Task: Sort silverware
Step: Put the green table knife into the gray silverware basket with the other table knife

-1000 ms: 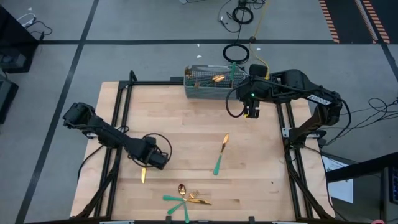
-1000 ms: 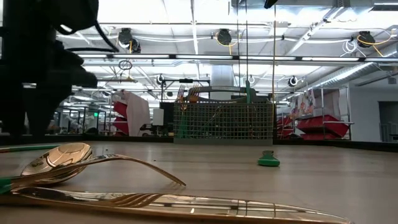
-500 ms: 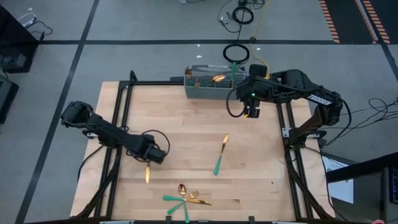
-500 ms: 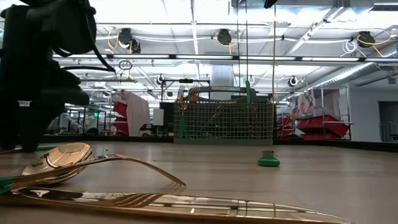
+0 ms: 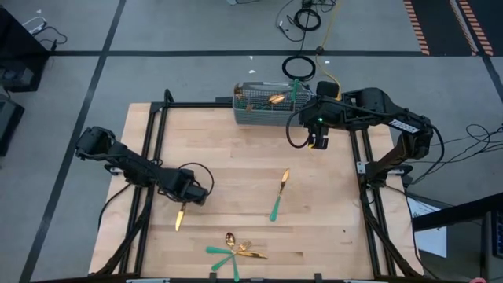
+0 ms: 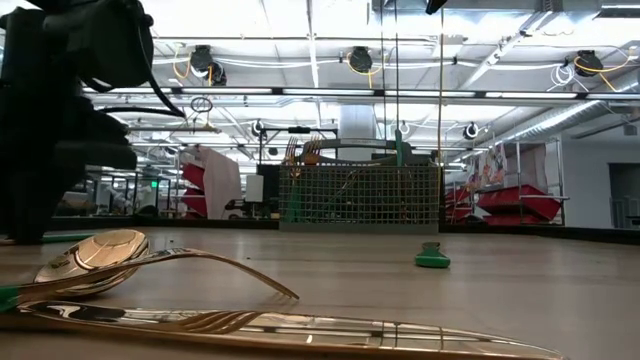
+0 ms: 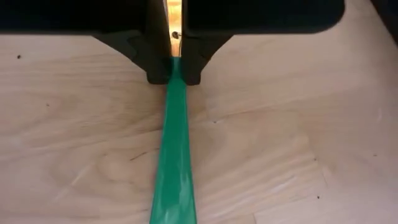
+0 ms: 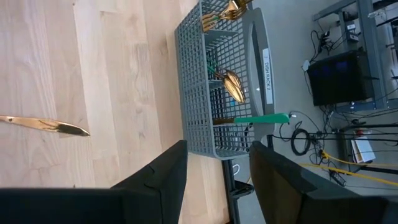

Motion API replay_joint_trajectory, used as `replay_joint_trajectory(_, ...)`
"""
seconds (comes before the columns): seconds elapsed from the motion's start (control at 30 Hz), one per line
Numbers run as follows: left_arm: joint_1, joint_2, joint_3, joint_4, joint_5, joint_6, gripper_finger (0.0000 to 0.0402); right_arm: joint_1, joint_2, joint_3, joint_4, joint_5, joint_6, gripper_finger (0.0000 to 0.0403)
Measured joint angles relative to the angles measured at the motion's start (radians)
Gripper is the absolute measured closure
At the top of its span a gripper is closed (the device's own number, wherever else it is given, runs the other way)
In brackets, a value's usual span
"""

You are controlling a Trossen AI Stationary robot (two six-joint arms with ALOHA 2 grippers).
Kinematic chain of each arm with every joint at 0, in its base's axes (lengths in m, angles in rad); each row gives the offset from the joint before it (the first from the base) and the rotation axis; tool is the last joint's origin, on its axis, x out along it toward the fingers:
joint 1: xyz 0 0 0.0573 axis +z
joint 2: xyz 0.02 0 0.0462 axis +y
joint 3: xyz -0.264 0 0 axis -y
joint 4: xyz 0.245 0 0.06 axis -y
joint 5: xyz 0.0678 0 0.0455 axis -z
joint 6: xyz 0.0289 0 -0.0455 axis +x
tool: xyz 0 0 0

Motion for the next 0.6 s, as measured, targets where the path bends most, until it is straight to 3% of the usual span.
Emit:
replay_joint_trajectory(0.27, -0.003, 0.006, 0.029, -0.026, -0.028, 0.032, 0.0388, 0.0, 0.0, 0.0, 0.0, 0.0, 0.0, 0.0242)
replay_joint_trajectory(0.4, 0.031, 0.013, 0.07, 0.049, -0.129, 0.079, 0.04, 0.0, 0.0, 0.0, 0.004, 0.001, -0.002, 0.0242)
replay_joint_trajectory(0.6, 0.114, 0.017, 0.088, 0.181, -0.184, 0.146, 0.04, -0.001, 0.0, 0.0, 0.024, 0.001, -0.003, 0.0242)
